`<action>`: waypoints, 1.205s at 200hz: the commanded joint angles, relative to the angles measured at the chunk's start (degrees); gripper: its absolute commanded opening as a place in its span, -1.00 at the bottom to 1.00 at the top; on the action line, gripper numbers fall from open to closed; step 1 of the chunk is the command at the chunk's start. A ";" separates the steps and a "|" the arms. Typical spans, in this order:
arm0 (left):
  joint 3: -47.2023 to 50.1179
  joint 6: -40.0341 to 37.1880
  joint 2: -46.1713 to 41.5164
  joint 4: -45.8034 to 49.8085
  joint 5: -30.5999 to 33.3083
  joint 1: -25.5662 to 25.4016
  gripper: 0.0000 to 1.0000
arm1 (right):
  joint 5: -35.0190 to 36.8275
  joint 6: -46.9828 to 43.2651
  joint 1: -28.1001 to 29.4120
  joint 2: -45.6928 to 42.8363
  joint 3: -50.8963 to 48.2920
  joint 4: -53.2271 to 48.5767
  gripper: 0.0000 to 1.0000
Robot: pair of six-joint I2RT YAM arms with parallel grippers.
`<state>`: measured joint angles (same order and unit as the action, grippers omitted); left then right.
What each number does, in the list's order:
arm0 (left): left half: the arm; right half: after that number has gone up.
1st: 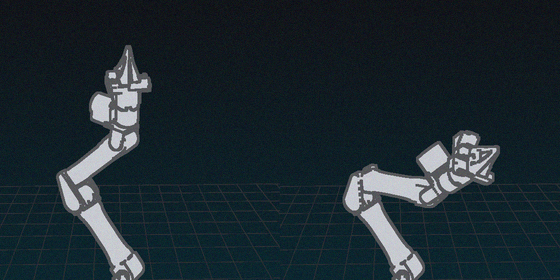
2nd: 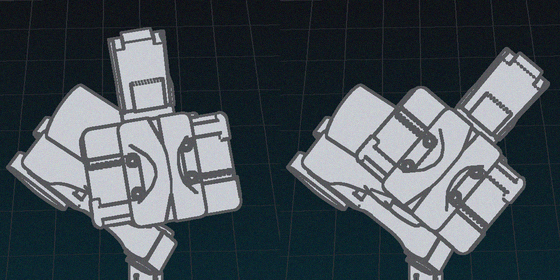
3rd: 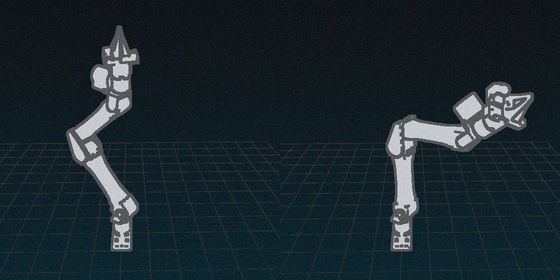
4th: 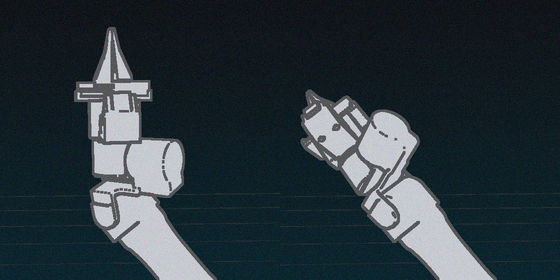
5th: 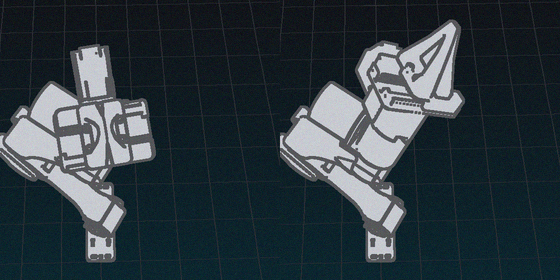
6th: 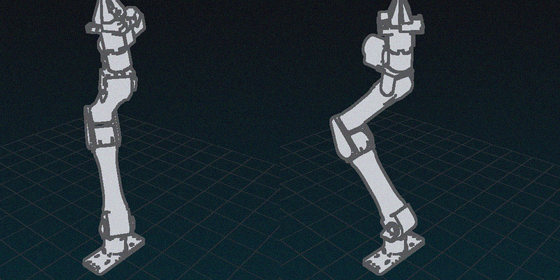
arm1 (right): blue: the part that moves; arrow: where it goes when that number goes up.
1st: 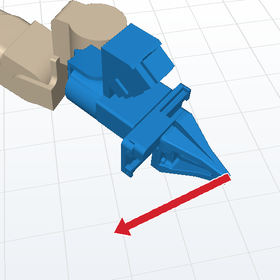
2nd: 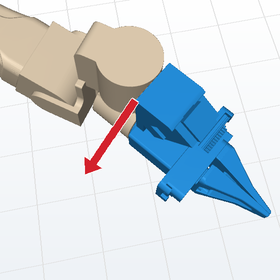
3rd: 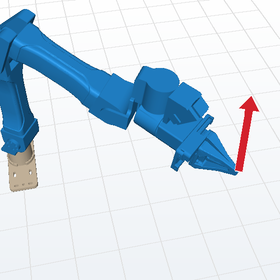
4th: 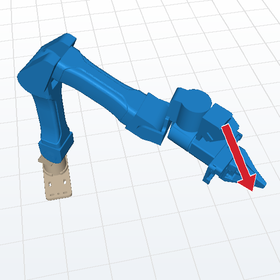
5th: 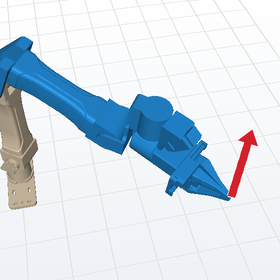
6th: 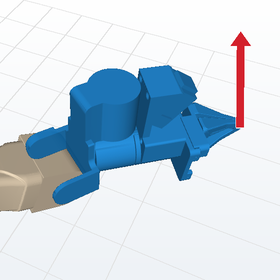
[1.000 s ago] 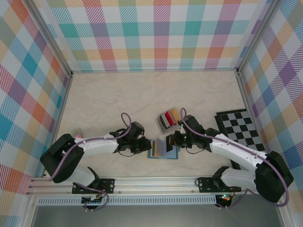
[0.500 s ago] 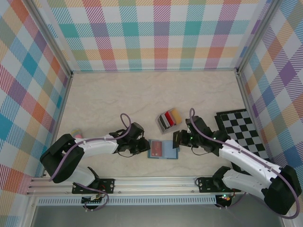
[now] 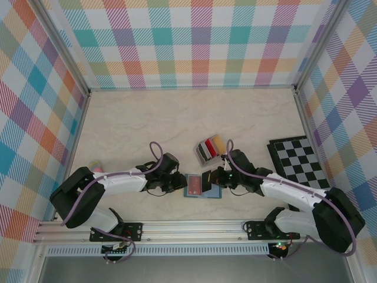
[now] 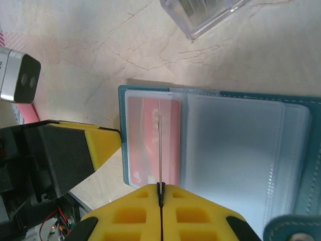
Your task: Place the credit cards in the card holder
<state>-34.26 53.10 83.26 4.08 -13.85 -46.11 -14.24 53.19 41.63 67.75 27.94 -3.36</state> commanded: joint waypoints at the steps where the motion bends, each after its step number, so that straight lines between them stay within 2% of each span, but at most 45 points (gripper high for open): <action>1: 0.69 0.09 0.67 -1.04 -0.04 -0.75 -0.47 | -0.85 0.86 0.45 1.44 -0.84 3.39 -0.88; 177: 1.21 0.25 2.43 -2.49 -0.67 -0.83 -0.57 | -3.49 3.26 1.38 9.44 -4.83 14.79 -0.86; 241: 1.35 0.23 2.10 -1.95 0.00 -0.98 -0.58 | -3.78 2.31 1.53 11.53 -3.78 14.94 -0.84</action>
<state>-33.89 53.10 84.71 2.59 -13.89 -46.11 -17.21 56.34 42.48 77.97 23.99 11.81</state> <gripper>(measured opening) 0.213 0.080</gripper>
